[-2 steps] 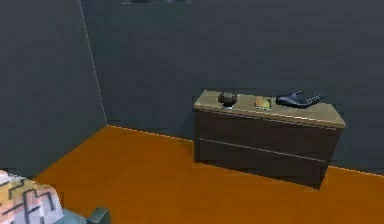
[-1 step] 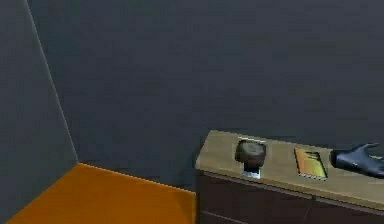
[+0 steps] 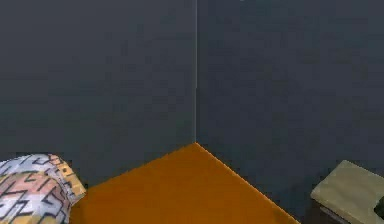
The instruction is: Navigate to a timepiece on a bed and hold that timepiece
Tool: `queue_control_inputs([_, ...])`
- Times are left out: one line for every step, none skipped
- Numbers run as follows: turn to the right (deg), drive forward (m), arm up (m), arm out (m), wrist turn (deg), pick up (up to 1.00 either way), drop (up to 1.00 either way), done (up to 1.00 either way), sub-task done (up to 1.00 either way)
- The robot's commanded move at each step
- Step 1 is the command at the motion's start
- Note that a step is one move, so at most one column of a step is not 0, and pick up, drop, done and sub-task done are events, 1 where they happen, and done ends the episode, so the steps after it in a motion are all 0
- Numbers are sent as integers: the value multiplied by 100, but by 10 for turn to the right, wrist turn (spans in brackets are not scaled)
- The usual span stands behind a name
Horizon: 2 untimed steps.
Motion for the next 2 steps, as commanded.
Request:
queue_control_inputs([0,75,0,0,0,0,0,0,0])
queue_control_inputs([-390,0,0,0,0,0,0,0,0])
